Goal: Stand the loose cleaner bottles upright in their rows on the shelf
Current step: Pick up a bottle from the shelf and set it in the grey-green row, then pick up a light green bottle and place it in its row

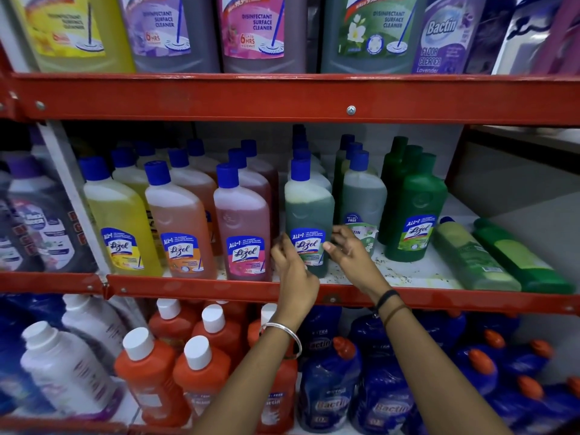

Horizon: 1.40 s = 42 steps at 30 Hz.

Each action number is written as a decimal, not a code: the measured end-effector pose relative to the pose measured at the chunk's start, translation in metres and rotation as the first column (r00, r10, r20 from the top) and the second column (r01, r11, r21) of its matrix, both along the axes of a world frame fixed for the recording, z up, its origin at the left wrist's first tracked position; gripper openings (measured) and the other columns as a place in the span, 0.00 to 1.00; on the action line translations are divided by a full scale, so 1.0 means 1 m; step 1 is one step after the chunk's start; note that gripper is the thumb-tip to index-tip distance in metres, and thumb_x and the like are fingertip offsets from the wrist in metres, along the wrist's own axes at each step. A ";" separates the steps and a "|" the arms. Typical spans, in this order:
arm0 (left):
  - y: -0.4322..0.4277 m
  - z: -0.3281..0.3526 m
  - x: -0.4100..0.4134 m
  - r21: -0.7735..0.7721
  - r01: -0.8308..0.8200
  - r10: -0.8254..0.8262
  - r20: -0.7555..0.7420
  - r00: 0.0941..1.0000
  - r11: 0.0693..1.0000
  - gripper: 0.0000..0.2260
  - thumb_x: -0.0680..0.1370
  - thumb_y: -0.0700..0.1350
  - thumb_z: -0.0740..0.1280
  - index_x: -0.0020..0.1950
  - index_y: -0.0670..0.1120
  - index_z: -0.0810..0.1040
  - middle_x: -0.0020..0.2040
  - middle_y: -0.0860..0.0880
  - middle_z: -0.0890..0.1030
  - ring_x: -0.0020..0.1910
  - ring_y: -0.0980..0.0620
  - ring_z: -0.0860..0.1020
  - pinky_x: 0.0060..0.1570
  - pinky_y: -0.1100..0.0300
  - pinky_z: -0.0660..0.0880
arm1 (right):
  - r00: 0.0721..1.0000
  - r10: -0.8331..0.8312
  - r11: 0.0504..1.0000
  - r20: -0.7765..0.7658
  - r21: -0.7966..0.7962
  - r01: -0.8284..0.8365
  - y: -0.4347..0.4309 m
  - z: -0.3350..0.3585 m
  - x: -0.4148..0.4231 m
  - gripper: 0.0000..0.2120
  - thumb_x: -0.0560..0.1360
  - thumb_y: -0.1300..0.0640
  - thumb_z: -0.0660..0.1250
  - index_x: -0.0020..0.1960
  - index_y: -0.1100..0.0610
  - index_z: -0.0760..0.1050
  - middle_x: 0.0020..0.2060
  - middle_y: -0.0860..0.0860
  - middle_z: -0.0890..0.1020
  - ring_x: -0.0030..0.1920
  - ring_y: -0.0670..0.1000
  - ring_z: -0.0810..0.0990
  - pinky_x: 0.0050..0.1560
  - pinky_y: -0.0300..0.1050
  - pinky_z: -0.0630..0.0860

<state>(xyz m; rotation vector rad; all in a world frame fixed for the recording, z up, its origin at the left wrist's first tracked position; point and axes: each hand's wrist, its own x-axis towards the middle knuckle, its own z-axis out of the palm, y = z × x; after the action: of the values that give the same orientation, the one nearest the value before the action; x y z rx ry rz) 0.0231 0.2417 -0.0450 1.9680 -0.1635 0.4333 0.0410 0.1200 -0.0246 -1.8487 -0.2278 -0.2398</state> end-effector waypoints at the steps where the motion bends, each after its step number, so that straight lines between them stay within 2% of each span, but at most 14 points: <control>1: -0.001 0.000 -0.001 -0.006 -0.001 0.001 -0.003 1.000 1.000 0.36 0.70 0.27 0.59 0.74 0.38 0.47 0.69 0.38 0.57 0.70 0.41 0.60 0.71 0.55 0.61 | 1.000 0.010 1.000 0.000 -0.005 -0.010 0.000 -0.001 0.001 0.11 0.78 0.63 0.60 0.57 0.51 0.68 0.58 0.53 0.79 0.61 0.53 0.78 0.65 0.56 0.73; 10: -0.002 -0.002 -0.008 0.054 0.010 -0.011 0.016 1.000 0.998 0.35 0.71 0.28 0.58 0.74 0.38 0.46 0.72 0.37 0.54 0.71 0.40 0.58 0.70 0.58 0.58 | 0.999 0.001 0.996 0.037 -0.091 0.002 -0.001 -0.004 -0.002 0.19 0.78 0.56 0.62 0.67 0.57 0.65 0.64 0.55 0.75 0.63 0.51 0.76 0.63 0.51 0.75; 14: -0.025 0.003 -0.026 0.088 -0.108 0.079 0.285 0.955 0.990 0.28 0.71 0.32 0.61 0.71 0.39 0.58 0.73 0.37 0.54 0.72 0.42 0.56 0.70 0.58 0.54 | 0.994 -0.075 0.986 0.083 -0.142 0.087 -0.027 0.008 -0.017 0.17 0.76 0.56 0.66 0.63 0.55 0.70 0.52 0.51 0.80 0.49 0.48 0.81 0.48 0.37 0.76; 18: -0.071 0.021 -0.033 0.090 0.078 -0.108 0.405 0.908 0.993 0.20 0.73 0.34 0.60 0.64 0.43 0.65 0.69 0.42 0.62 0.69 0.48 0.61 0.70 0.63 0.56 | 0.950 -0.266 0.945 0.166 -0.147 0.291 -0.088 0.021 -0.035 0.05 0.75 0.55 0.66 0.51 0.53 0.76 0.42 0.55 0.84 0.43 0.54 0.84 0.43 0.49 0.80; 20: -0.100 0.029 -0.035 0.139 0.202 -0.242 0.414 0.877 0.969 0.17 0.73 0.34 0.60 0.61 0.43 0.68 0.65 0.44 0.66 0.66 0.50 0.64 0.67 0.70 0.55 | 0.873 -0.433 0.840 0.224 -0.252 0.481 -0.126 0.023 -0.043 0.07 0.75 0.55 0.65 0.50 0.57 0.77 0.41 0.57 0.85 0.43 0.56 0.83 0.44 0.50 0.79; 24: -0.178 0.029 -0.022 0.145 0.400 -0.422 0.193 0.886 0.905 0.15 0.74 0.36 0.59 0.60 0.40 0.67 0.60 0.41 0.69 0.60 0.46 0.69 0.59 0.66 0.63 | 0.693 -0.697 0.496 0.185 -0.575 0.651 -0.201 0.025 -0.055 0.12 0.75 0.57 0.62 0.51 0.67 0.74 0.50 0.67 0.79 0.51 0.66 0.78 0.46 0.53 0.73; 26: -0.205 0.026 -0.014 0.102 0.454 -0.455 -0.013 0.890 0.885 0.14 0.76 0.36 0.59 0.60 0.37 0.66 0.60 0.37 0.70 0.60 0.42 0.71 0.56 0.60 0.67 | 0.660 -0.749 0.432 0.061 -0.709 0.557 -0.216 0.022 -0.054 0.16 0.76 0.58 0.60 0.58 0.69 0.69 0.57 0.69 0.75 0.58 0.67 0.75 0.55 0.55 0.72; 29: -0.232 0.019 -0.003 0.083 0.472 -0.438 -0.262 0.860 0.878 0.09 0.77 0.37 0.58 0.56 0.36 0.67 0.55 0.34 0.73 0.58 0.36 0.74 0.48 0.55 0.68 | 0.664 -0.745 0.470 -0.065 -0.758 0.453 -0.219 0.024 -0.052 0.15 0.76 0.61 0.58 0.59 0.69 0.71 0.59 0.67 0.75 0.59 0.65 0.75 0.57 0.53 0.73; 32: -0.255 0.015 0.012 0.010 0.434 -0.388 -0.433 0.814 0.901 0.14 0.78 0.43 0.58 0.58 0.34 0.68 0.59 0.33 0.76 0.58 0.37 0.75 0.53 0.52 0.72 | 0.696 -0.712 0.483 -0.087 -0.780 0.397 -0.229 0.031 -0.044 0.12 0.75 0.64 0.57 0.54 0.68 0.73 0.57 0.66 0.77 0.57 0.64 0.77 0.55 0.51 0.73; 34: -0.262 0.020 0.019 -0.197 0.365 -0.412 -0.544 0.731 0.910 0.17 0.78 0.47 0.61 0.60 0.36 0.68 0.60 0.36 0.77 0.56 0.39 0.77 0.54 0.51 0.77 | 0.707 -0.698 0.511 -0.115 -0.772 0.379 -0.233 0.036 -0.041 0.13 0.76 0.64 0.57 0.56 0.68 0.72 0.59 0.66 0.76 0.59 0.64 0.76 0.56 0.50 0.72; 36: -0.264 0.029 0.024 -0.384 0.328 -0.502 -0.592 0.630 0.863 0.18 0.76 0.47 0.65 0.61 0.38 0.68 0.56 0.40 0.79 0.48 0.43 0.80 0.42 0.53 0.80 | 0.710 -0.689 0.541 -0.144 -0.754 0.372 -0.233 0.039 -0.040 0.13 0.76 0.62 0.57 0.58 0.66 0.71 0.61 0.65 0.76 0.60 0.63 0.75 0.57 0.50 0.71; 37: -0.264 0.032 0.026 -0.389 0.350 -0.522 -0.598 0.608 0.852 0.19 0.75 0.47 0.67 0.61 0.38 0.69 0.55 0.40 0.79 0.45 0.45 0.80 0.38 0.56 0.79 | 0.712 -0.683 0.559 -0.161 -0.743 0.368 -0.234 0.039 -0.039 0.13 0.76 0.61 0.57 0.58 0.65 0.72 0.60 0.64 0.76 0.60 0.63 0.75 0.56 0.50 0.71; 40: -0.259 0.033 0.028 -0.396 0.362 -0.535 -0.592 0.602 0.844 0.20 0.72 0.44 0.70 0.60 0.37 0.72 0.56 0.38 0.80 0.48 0.43 0.80 0.48 0.51 0.79 | 0.713 -0.670 0.610 -0.207 -0.701 0.369 -0.240 0.040 -0.040 0.07 0.76 0.58 0.58 0.48 0.61 0.71 0.54 0.63 0.78 0.52 0.61 0.77 0.49 0.47 0.71; 42: -0.254 0.029 0.028 -0.446 0.357 -0.569 -0.578 0.585 0.821 0.18 0.72 0.44 0.71 0.58 0.39 0.75 0.56 0.40 0.81 0.54 0.43 0.79 0.58 0.48 0.76 | 0.726 -0.642 0.664 -0.246 -0.653 0.365 -0.242 0.040 -0.043 0.10 0.78 0.55 0.58 0.47 0.62 0.72 0.46 0.60 0.76 0.48 0.60 0.75 0.48 0.46 0.70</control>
<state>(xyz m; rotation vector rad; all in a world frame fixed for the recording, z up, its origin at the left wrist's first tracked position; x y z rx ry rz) 0.0514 -0.0121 -0.0160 1.5824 -0.1227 -0.6275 -0.0024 -0.1221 0.0155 -2.4823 0.6684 -0.1181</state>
